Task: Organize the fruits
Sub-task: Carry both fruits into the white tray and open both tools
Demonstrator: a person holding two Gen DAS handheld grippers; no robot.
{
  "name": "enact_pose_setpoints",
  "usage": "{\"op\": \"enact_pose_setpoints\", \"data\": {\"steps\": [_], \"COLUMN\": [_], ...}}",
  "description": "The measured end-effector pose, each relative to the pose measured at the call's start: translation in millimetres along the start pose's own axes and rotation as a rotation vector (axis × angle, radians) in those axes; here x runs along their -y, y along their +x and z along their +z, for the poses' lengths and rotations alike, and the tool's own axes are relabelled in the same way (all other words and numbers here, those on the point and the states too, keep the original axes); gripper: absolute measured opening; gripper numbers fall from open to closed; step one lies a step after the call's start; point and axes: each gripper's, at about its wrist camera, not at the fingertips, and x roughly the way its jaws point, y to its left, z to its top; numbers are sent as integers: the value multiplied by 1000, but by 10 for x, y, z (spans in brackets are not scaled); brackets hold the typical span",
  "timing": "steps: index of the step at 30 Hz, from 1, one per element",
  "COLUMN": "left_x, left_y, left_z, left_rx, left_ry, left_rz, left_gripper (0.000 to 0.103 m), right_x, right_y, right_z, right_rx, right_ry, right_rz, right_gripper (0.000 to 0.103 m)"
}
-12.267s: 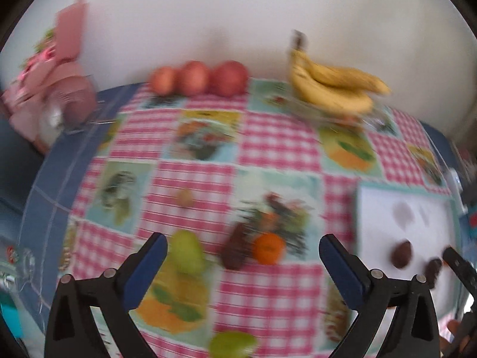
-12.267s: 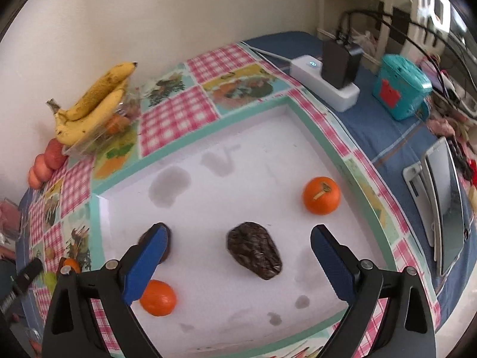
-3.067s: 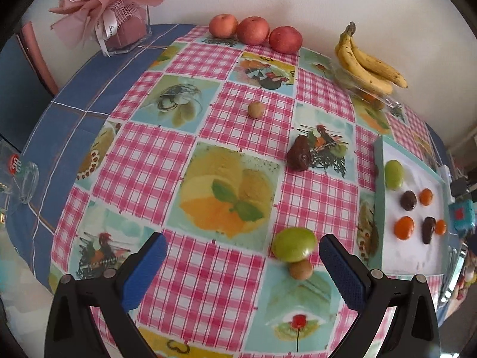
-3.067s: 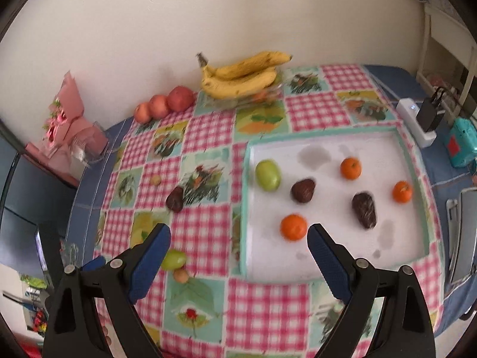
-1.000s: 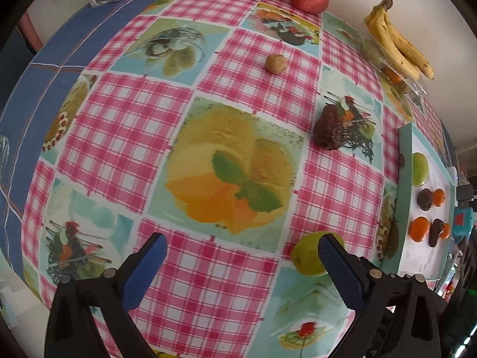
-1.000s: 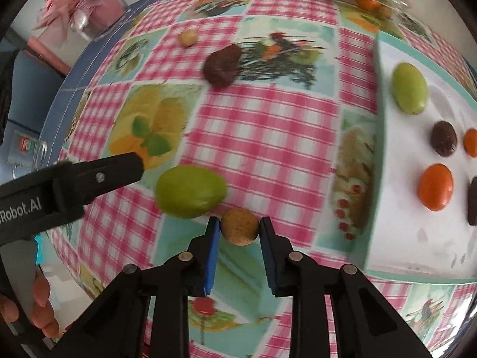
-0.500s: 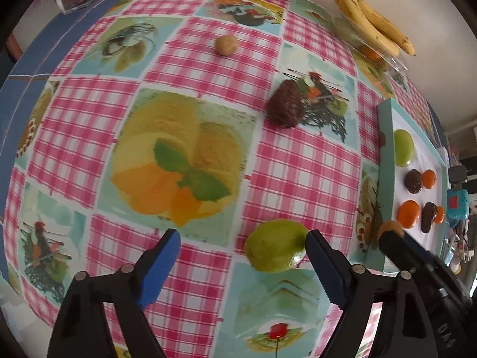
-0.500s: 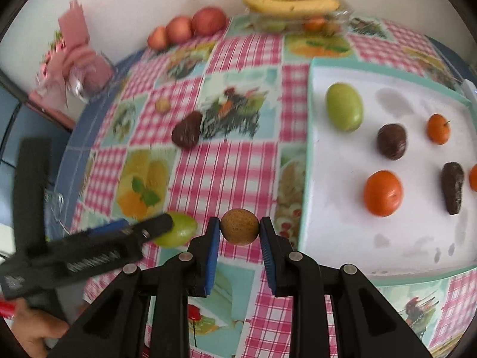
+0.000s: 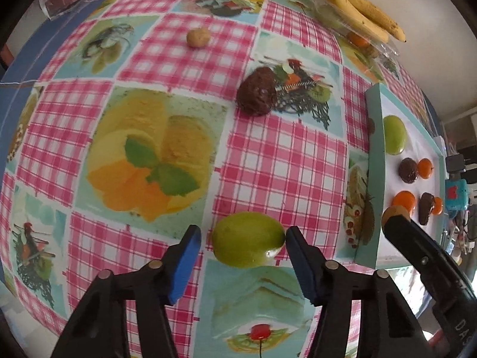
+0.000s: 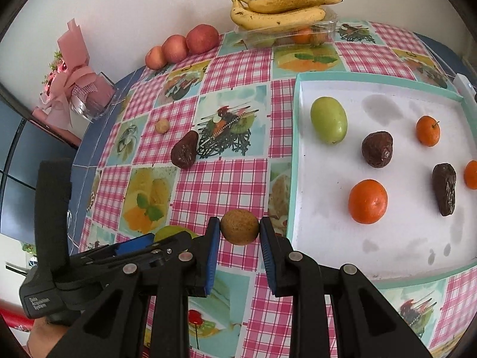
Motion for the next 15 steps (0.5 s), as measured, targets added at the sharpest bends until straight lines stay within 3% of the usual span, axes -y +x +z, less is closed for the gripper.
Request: {"op": "enact_pose_setpoints", "data": {"steps": [8, 15], "left_x": [102, 375], "left_y": [-32, -383], "left_z": [-40, 54], "left_rx": [12, 92], "left_ry": [5, 41], "left_rz": [-1, -33], "left_gripper": [53, 53], "right_x": [61, 228], "right_y": [-49, -160], "right_z": [31, 79], "right_rx": [16, 50], "right_ry": [24, 67], "right_rz": [10, -12], "right_gripper": [28, 28]}}
